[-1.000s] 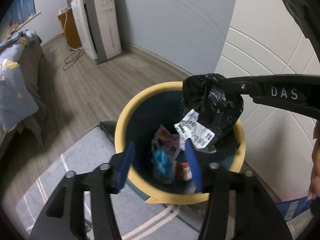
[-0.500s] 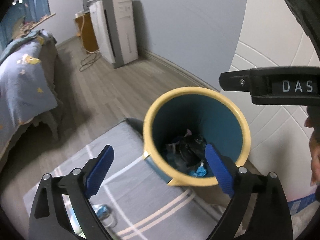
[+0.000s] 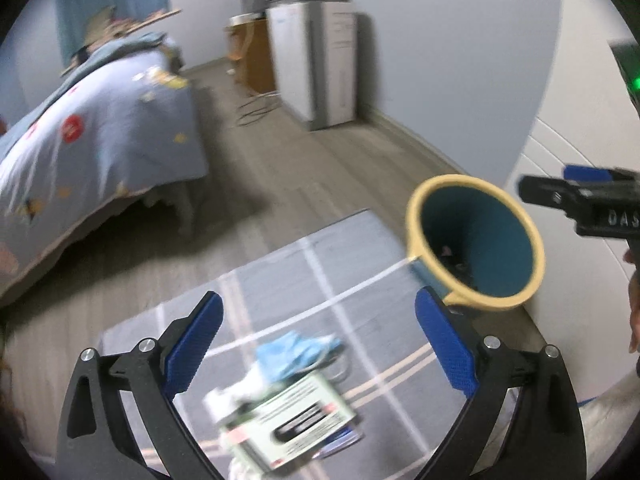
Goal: Collect trash
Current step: 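Move both tools back over the remaining trash on the mat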
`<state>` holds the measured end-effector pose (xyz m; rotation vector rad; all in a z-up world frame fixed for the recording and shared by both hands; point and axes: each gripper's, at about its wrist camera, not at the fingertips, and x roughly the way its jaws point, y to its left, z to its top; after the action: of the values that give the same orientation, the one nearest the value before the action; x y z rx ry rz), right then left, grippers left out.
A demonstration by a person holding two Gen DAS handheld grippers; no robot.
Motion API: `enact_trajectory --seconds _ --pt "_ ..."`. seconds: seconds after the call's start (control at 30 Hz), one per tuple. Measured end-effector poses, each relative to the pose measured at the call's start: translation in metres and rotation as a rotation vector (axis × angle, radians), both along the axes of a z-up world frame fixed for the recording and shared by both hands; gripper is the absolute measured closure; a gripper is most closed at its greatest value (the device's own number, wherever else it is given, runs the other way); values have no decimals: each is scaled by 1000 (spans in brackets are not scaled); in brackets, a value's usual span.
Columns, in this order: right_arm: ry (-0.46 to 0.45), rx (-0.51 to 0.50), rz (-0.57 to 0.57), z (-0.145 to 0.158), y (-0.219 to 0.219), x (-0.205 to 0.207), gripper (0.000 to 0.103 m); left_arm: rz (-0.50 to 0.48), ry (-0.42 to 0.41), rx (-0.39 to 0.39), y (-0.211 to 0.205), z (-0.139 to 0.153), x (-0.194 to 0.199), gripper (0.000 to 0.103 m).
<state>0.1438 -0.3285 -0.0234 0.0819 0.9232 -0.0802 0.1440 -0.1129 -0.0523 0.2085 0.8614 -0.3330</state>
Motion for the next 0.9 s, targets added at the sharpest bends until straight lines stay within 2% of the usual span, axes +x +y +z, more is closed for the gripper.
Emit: enact_trajectory --seconds 0.2,0.57,0.73,0.9 --pt "21 9 43 -6 42 -5 6 123 19 -50 63 0 -9 7" --pt "91 20 144 -45 111 -11 6 259 23 -52 140 -10 -22 6" --pt "113 8 187 -67 133 -4 6 302 39 -18 161 -22 -16 6" --pt "191 -7 218 -99 150 6 6 315 88 -27 175 -38 -7 6"
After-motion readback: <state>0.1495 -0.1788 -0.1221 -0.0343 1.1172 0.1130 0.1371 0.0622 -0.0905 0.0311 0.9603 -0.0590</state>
